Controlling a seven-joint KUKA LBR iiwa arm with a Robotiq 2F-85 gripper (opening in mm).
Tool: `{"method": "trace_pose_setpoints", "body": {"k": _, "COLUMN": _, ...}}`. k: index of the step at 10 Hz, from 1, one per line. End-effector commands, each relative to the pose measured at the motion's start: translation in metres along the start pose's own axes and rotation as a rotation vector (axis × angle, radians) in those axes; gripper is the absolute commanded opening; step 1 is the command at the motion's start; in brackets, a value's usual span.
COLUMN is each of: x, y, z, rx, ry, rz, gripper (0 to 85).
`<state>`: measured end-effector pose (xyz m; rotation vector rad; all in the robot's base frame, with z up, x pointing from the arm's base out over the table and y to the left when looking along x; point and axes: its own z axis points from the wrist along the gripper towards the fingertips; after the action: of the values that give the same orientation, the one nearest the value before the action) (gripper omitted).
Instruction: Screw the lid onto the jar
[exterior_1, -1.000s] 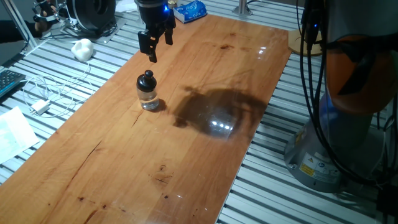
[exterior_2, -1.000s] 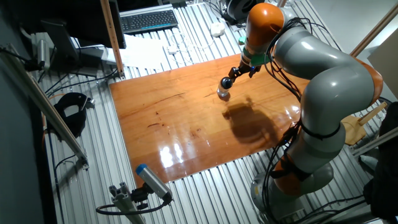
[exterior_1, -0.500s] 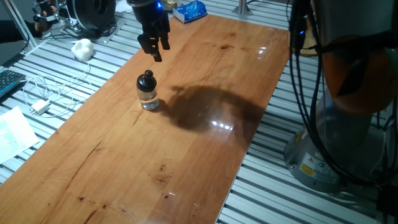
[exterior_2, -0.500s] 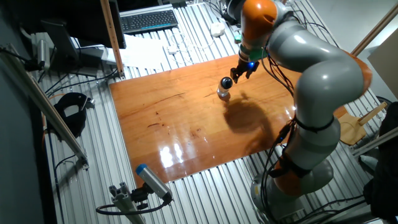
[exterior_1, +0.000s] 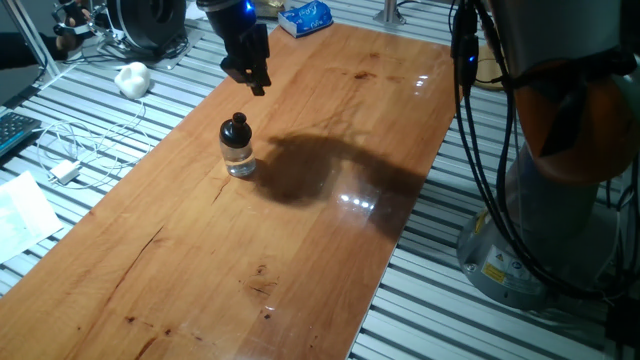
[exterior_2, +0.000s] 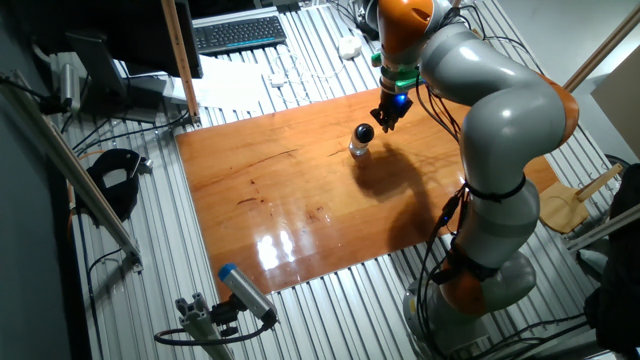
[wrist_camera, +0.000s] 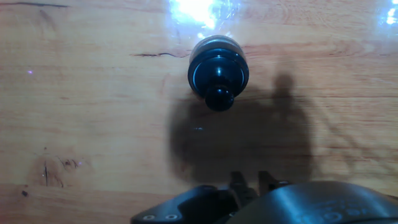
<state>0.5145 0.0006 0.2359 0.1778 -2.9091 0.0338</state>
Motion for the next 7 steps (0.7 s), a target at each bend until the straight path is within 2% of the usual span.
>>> {"method": "trace_pose_setpoints", "body": {"k": 1, "x": 0.0001, "y": 0.0001, "z": 0.0000, "rx": 0.000, "ry": 0.000, "rz": 0.000, "gripper": 0.0}}
{"method": "trace_pose_setpoints", "body": {"k": 7, "x": 0.0008, "y": 0.0000, "z": 0.0001, "rx": -0.002, "ry": -0.013, "rz": 0.016, "gripper": 0.0}}
